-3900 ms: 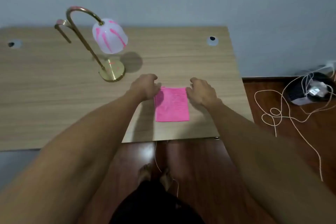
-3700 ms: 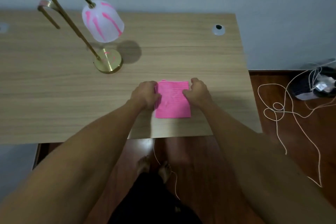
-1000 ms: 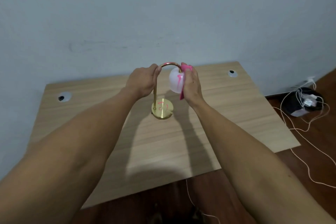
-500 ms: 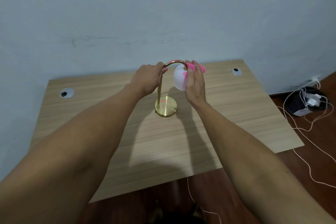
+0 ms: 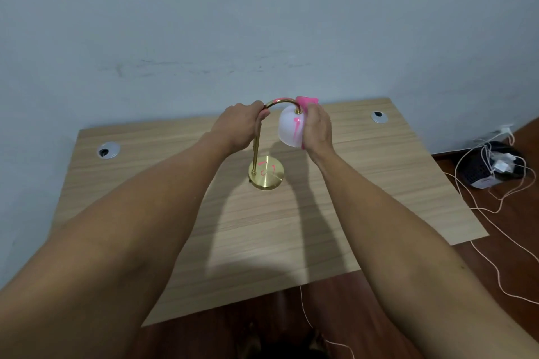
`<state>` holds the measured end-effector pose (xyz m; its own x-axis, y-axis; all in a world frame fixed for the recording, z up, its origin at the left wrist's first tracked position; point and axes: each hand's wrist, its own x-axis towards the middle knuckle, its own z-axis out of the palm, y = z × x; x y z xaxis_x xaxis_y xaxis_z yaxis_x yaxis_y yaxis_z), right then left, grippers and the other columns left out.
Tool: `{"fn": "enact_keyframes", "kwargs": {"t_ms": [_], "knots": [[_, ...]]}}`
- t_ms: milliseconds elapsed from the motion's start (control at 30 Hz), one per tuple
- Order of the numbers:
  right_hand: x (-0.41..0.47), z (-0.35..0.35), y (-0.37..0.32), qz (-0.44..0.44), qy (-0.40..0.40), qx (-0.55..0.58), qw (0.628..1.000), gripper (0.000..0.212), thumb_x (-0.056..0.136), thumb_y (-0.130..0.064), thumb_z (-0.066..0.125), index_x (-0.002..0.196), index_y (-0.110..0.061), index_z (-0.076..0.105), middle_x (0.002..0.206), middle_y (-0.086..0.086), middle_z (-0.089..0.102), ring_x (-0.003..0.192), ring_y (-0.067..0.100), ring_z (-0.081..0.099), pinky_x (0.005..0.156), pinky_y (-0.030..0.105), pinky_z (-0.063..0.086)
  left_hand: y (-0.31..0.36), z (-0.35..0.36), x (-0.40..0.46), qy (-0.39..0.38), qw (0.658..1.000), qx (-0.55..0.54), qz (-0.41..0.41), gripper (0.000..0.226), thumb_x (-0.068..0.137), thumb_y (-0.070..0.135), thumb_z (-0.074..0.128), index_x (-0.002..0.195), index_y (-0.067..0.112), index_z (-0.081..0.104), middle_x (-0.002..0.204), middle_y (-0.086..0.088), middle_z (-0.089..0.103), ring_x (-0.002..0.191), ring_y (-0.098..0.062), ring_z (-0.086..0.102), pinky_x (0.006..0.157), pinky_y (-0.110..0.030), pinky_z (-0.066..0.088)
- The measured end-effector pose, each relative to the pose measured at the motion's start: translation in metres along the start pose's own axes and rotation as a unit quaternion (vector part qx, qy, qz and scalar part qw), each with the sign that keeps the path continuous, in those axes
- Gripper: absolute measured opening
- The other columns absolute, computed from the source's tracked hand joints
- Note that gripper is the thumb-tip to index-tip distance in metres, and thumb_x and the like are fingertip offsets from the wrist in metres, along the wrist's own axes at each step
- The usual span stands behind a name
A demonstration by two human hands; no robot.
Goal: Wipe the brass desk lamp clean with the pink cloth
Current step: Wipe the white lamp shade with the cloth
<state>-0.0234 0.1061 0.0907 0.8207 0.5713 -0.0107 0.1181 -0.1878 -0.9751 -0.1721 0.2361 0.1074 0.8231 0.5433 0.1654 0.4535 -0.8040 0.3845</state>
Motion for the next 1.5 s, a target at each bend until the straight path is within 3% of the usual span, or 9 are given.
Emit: {"fn": "enact_keyframes", "kwargs": {"t_ms": [167, 333, 533, 667, 800, 1033, 1167, 1400, 1500], "knots": [[0.013, 0.001, -0.010, 0.139, 0.015, 0.023, 0.990, 0.042, 0.097, -0.041, 0.033, 0.098, -0.026, 0.073, 0.112, 0.010, 0.072, 0.112, 0.037, 0.068, 0.084, 0.041, 0.057, 0.002, 0.001, 0.001, -0.005, 1.000, 0.001, -0.011, 0.044, 0.103, 0.049, 0.023, 0.105, 0.018, 0.054, 0.090, -0.012, 0.069, 0.080, -0.037, 0.062, 0.076, -0.050, 0.052], [-0.014, 0.001, 0.005, -0.064, -0.020, -0.031, 0.997, 0.039, 0.110, -0.040, 0.034, 0.125, -0.028, 0.068, 0.124, -0.010, 0.064, 0.112, -0.008, 0.055, 0.099, 0.024, 0.046, 0.001, 0.000, -0.001, -0.014, 1.000, 0.000, -0.013, 0.046, 0.103, 0.051, 0.021, 0.106, 0.020, 0.054, 0.091, -0.011, 0.070, 0.080, -0.035, 0.063, 0.075, -0.050, 0.053], [-0.006, -0.010, 0.025, 0.140, 0.031, 0.002, 0.990, 0.065, 0.096, -0.053, 0.024, 0.121, -0.014, 0.068, 0.095, 0.016, 0.063, 0.069, 0.036, 0.067, 0.049, 0.030, 0.050, 0.003, 0.000, -0.001, -0.013, 1.000, -0.002, -0.015, 0.050, 0.101, 0.054, 0.018, 0.105, 0.019, 0.053, 0.089, -0.011, 0.069, 0.079, -0.036, 0.062, 0.075, -0.052, 0.053], [-0.022, -0.004, 0.012, 0.005, 0.026, -0.060, 0.998, 0.055, 0.104, -0.051, 0.026, 0.141, -0.028, 0.058, 0.140, -0.003, 0.060, 0.129, 0.023, 0.054, 0.106, 0.044, 0.047, 0.002, 0.001, -0.001, -0.009, 1.000, -0.002, -0.016, 0.050, 0.100, 0.055, 0.017, 0.104, 0.019, 0.052, 0.089, -0.012, 0.069, 0.078, -0.036, 0.062, 0.074, -0.053, 0.053], [-0.025, -0.009, 0.015, -0.141, -0.029, -0.086, 0.986, 0.045, 0.111, -0.036, 0.031, 0.148, -0.024, 0.054, 0.154, -0.004, 0.051, 0.142, 0.017, 0.047, 0.119, 0.038, 0.038, 0.002, 0.000, -0.001, -0.013, 1.000, -0.004, -0.016, 0.045, 0.104, 0.049, 0.022, 0.106, 0.018, 0.053, 0.090, -0.013, 0.069, 0.079, -0.036, 0.062, 0.075, -0.052, 0.052], [-0.023, -0.004, 0.008, 0.116, 0.055, 0.015, 0.992, 0.053, 0.102, -0.045, 0.026, 0.117, -0.013, 0.066, 0.114, 0.014, 0.067, 0.092, 0.034, 0.068, 0.052, 0.026, 0.054, 0.006, -0.002, -0.001, -0.019, 1.000, 0.001, -0.024, 0.046, 0.104, 0.051, 0.020, 0.107, 0.018, 0.053, 0.091, -0.012, 0.069, 0.080, -0.036, 0.062, 0.075, -0.053, 0.053], [-0.012, 0.003, -0.010, -0.041, -0.003, -0.074, 0.996, 0.045, 0.106, -0.038, 0.032, 0.121, -0.023, 0.071, 0.119, 0.005, 0.069, 0.110, 0.008, 0.060, 0.095, 0.040, 0.048, 0.004, -0.002, -0.002, -0.021, 0.999, -0.002, -0.025, 0.046, 0.103, 0.052, 0.020, 0.106, 0.019, 0.053, 0.092, -0.012, 0.069, 0.080, -0.036, 0.063, 0.075, -0.053, 0.053], [0.022, -0.011, -0.010, 0.151, -0.022, -0.011, 0.988, 0.042, 0.096, -0.040, 0.040, 0.100, -0.026, 0.079, 0.095, 0.006, 0.070, 0.079, 0.031, 0.063, 0.057, 0.029, 0.044, 0.005, -0.004, -0.002, -0.025, 0.999, -0.006, -0.030, 0.050, 0.100, 0.055, 0.019, 0.106, 0.020, 0.054, 0.092, -0.011, 0.069, 0.081, -0.035, 0.063, 0.076, -0.051, 0.054], [0.024, -0.005, -0.020, 0.121, -0.025, -0.051, 0.991, 0.038, 0.093, -0.038, 0.042, 0.077, -0.032, 0.076, 0.098, 0.006, 0.073, 0.089, 0.034, 0.068, 0.071, 0.034, 0.051, 0.007, -0.006, -0.004, -0.023, 0.999, -0.010, -0.033, 0.055, 0.095, 0.060, 0.014, 0.103, 0.022, 0.053, 0.090, -0.009, 0.069, 0.080, -0.035, 0.063, 0.075, -0.051, 0.054]]}}
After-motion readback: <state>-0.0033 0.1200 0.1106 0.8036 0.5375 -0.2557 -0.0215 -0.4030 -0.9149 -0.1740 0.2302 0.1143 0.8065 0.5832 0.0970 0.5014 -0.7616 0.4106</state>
